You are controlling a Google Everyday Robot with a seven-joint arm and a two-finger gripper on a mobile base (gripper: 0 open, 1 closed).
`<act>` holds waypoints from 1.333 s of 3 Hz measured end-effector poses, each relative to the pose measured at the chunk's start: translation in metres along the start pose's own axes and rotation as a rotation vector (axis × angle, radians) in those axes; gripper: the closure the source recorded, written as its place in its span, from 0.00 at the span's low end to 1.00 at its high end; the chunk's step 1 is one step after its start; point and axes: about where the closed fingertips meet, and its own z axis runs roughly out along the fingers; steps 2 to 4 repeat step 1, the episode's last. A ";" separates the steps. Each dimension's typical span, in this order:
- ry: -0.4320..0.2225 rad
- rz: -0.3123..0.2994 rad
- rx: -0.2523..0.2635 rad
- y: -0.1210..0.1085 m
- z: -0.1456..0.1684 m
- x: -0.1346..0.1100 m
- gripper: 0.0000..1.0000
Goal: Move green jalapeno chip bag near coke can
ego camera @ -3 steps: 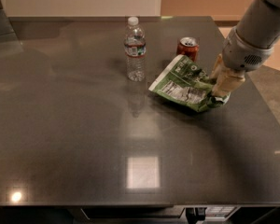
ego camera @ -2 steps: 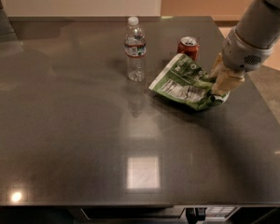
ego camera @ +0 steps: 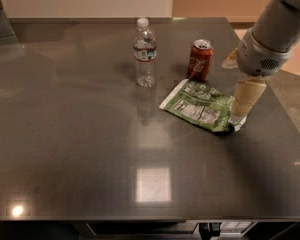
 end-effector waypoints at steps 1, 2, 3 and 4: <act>0.000 0.000 0.000 0.000 0.000 0.000 0.00; 0.000 0.000 0.000 0.000 0.000 0.000 0.00; 0.000 0.000 0.000 0.000 0.000 0.000 0.00; 0.000 0.000 0.000 0.000 0.000 0.000 0.00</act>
Offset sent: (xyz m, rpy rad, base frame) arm 0.0000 0.0000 0.0000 0.0000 0.0000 0.0000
